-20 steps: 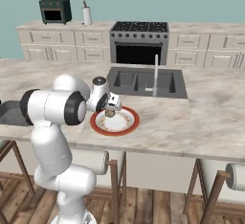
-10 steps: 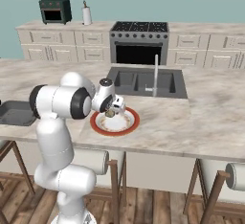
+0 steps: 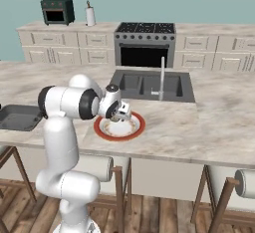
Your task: Place two dumplings into each of the tupperware containers and then place the containers in the fridge.
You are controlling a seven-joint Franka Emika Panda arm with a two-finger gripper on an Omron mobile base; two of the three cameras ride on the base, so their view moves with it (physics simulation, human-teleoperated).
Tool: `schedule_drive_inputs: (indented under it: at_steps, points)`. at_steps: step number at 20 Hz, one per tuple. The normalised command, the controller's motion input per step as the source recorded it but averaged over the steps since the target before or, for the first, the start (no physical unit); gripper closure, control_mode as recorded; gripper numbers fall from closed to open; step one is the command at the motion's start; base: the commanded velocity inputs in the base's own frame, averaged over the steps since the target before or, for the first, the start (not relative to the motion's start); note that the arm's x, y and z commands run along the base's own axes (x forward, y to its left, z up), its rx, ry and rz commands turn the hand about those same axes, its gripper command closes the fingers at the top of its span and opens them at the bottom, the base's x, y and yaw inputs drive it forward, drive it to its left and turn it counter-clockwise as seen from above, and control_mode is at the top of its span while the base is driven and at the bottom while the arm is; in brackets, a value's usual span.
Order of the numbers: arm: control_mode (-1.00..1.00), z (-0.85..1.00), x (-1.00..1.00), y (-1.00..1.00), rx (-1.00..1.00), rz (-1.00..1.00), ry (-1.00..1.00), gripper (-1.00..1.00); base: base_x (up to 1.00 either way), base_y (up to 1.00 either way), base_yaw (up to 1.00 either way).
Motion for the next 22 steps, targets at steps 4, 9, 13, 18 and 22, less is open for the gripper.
schedule_drive_inputs:
  at_steps: [4,9,13,18,22]
  points:
    - [-1.00,-0.28,0.23,0.01,0.00,0.00,0.02,1.00,0.00,0.00,0.00]
    - [-1.00,0.00,0.01,0.00,0.00,0.00,0.02,1.00,0.00,0.00,0.00]
    - [-1.00,0.20,-0.11,0.00,0.00,0.00,0.01,1.00,0.00,0.00,0.00]
    - [-1.00,0.81,-0.91,0.02,-0.01,-0.02,0.17,1.00,0.00,0.00,0.00]
    - [-1.00,0.96,-0.82,0.04,-0.01,-0.10,0.29,1.00,0.00,0.00,0.00]
